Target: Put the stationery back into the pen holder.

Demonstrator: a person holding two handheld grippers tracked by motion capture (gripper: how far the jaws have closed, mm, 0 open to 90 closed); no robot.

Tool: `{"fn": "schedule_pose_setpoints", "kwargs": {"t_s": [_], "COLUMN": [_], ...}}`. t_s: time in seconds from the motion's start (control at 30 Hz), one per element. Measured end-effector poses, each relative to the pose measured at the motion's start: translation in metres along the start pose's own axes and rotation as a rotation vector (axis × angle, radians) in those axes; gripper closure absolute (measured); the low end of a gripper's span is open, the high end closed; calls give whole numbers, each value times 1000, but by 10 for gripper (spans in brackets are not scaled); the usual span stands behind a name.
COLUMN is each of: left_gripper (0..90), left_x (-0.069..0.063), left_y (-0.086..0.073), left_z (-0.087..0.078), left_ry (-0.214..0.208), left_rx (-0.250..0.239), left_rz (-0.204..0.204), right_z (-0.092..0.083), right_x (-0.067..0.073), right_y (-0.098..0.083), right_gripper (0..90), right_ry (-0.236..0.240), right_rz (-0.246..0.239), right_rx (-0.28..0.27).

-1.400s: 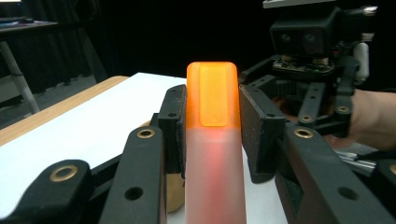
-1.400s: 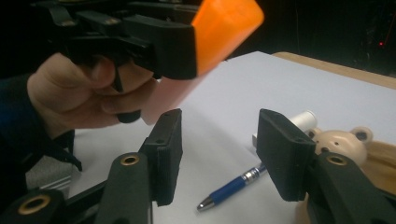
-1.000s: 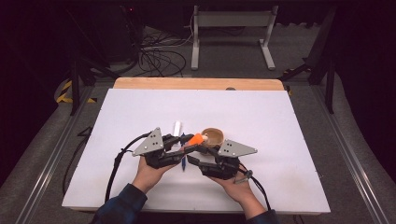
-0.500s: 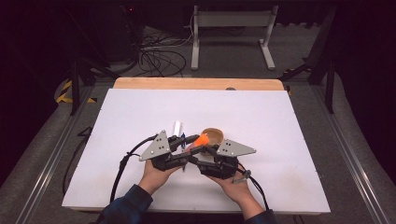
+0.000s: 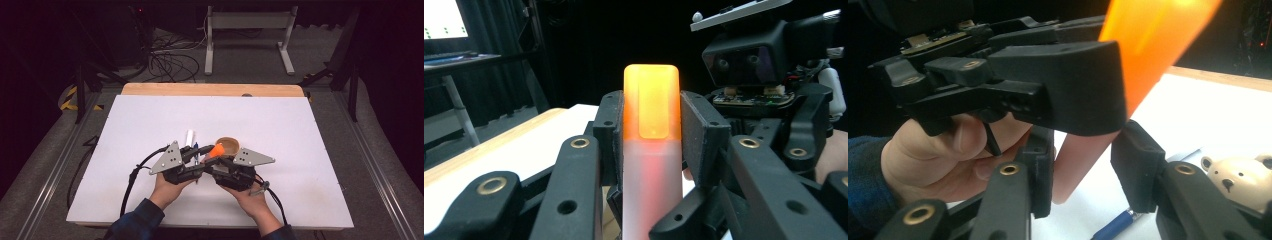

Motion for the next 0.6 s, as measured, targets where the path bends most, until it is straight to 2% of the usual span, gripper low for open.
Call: {"fn": "schedule_pose_setpoints", "kwargs": {"t_s": [0.2,0.6], "left_gripper": [643,623], "left_x": [1,2], "left_y": [1,1], "left_z": [-2,-4], "left_ry": [0,0], "left_rx": [-4,7], "left_rz": [-5,-9], "right_z": [-3,-3], "right_x": [-4,-4], "right_y": [1,0], "right_gripper": [692,721], "right_ry": [-19,-63], "right_rz": [14,-31], "right_rx": [-6,10]}}
Point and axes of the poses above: each handheld gripper's, and its own axes: z roughly forward along the jaws, y roughly out of its top, x roughly to its left, the point moved 4 cm from there along z, roughly forward along the jaws, and after that the axes turned 11 degrees about z, right-handed, at the moved point
